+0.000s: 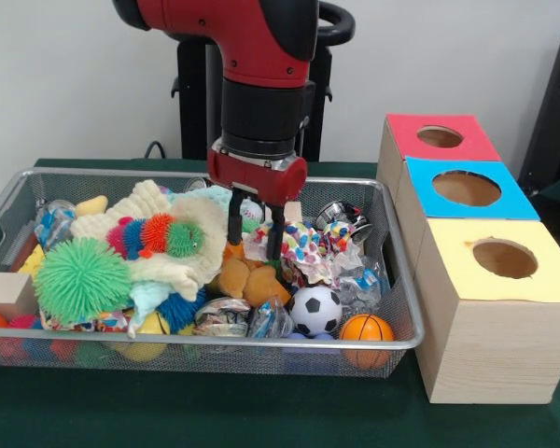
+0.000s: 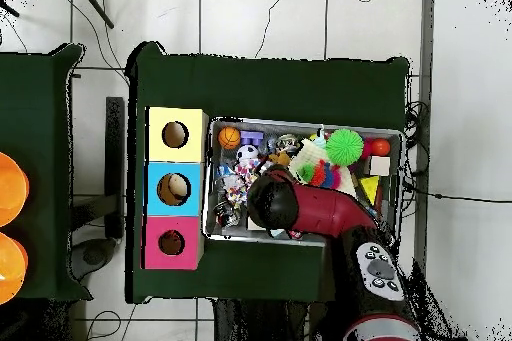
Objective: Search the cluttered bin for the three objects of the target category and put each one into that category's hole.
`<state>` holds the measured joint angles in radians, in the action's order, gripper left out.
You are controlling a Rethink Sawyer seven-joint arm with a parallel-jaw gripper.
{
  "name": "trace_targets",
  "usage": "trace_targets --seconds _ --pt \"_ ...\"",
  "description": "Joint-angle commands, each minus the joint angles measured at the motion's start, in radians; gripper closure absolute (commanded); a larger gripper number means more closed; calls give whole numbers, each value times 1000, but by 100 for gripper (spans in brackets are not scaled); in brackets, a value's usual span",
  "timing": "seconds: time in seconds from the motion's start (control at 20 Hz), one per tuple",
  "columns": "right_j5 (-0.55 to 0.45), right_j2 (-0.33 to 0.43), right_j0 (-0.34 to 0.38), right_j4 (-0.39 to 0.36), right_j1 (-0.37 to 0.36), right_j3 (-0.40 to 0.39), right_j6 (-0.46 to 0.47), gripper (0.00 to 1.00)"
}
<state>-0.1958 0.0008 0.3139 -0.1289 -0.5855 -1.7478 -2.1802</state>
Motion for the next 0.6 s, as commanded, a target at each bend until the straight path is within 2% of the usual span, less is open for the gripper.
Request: trace_targets --seconds 0.05,0.6 --pt "-55 53 -8 -6 59 94 -33 0" --pt "10 60 -13 -8 123 120 -54 0"
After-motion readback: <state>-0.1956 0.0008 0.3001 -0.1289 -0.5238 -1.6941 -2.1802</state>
